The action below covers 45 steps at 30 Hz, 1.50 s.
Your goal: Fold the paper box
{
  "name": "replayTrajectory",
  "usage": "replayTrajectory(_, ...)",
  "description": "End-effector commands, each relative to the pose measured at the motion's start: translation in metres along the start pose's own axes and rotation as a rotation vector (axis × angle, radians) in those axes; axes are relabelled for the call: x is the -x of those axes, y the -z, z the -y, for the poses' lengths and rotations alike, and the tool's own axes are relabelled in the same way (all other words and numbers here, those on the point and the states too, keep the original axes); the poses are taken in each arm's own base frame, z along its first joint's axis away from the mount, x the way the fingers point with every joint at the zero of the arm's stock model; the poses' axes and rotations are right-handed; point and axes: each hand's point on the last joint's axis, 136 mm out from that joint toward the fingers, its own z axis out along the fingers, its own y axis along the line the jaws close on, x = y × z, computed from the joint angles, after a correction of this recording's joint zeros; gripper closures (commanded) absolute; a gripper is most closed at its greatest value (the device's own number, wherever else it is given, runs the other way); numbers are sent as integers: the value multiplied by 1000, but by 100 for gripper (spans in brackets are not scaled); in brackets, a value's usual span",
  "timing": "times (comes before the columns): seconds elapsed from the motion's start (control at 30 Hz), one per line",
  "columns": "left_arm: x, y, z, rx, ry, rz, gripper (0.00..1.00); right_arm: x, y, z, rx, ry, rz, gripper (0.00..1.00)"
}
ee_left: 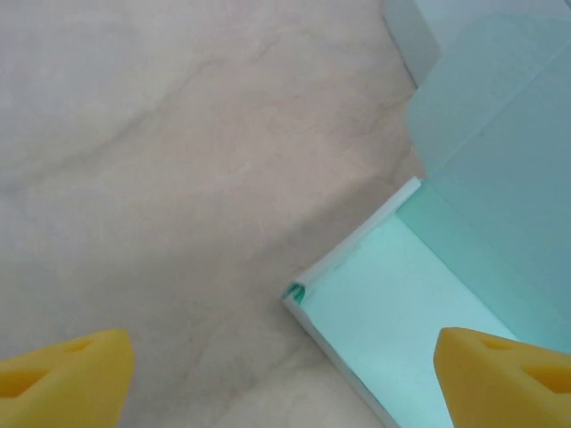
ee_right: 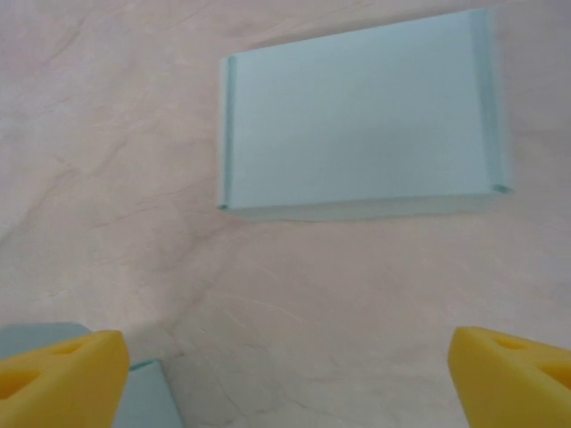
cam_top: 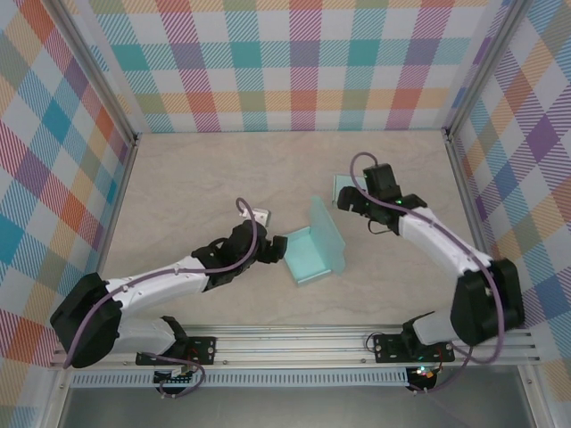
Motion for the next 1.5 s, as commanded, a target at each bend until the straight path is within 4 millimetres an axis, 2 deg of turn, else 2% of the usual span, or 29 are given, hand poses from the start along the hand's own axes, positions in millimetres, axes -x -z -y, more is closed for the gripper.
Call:
replayTrajectory(0.0,6,-18,7,-88,-275,-43,18,-10,35,36,-126,7,31,0)
replayTrajectory(0.13,7,-44,16,-128,-396,-144,23,-6,78,49,-131,-20,117,0)
replayTrajectory(0.27,-1,-63,21,-149,-468,-200,25,-8,106,57,-120,-58,167,0)
replayTrajectory(0.5,-12,-90,22,-129,-500,-272,28,-6,127,61,-97,-115,222,0)
replayTrajectory(0.7,-20,-103,17,-69,-518,-319,38,-1,135,53,-44,-108,243,0)
replayTrajectory(0.87,-24,-106,5,32,-503,-330,51,-3,131,45,-4,-117,222,0)
replayTrajectory(0.93,-29,-105,-1,73,-498,-339,53,-4,129,44,2,-106,223,0)
replayTrajectory(1.0,-31,-102,-10,128,-473,-340,60,-4,129,44,7,-96,235,0)
replayTrajectory(1.1,-31,-94,-23,209,-388,-323,68,-3,130,45,8,-107,249,0)
replayTrajectory(1.17,-30,-87,-31,263,-320,-310,77,-3,128,44,14,-114,245,0)
replayTrajectory(1.27,-35,-74,-48,361,-248,-327,84,-4,127,42,22,-120,233,0)
replayTrajectory(1.37,-41,-63,-58,428,-216,-350,85,-4,129,43,18,-127,234,0)
replayTrajectory(1.47,-51,-59,-60,446,-227,-399,83,-3,129,42,26,-138,240,0)
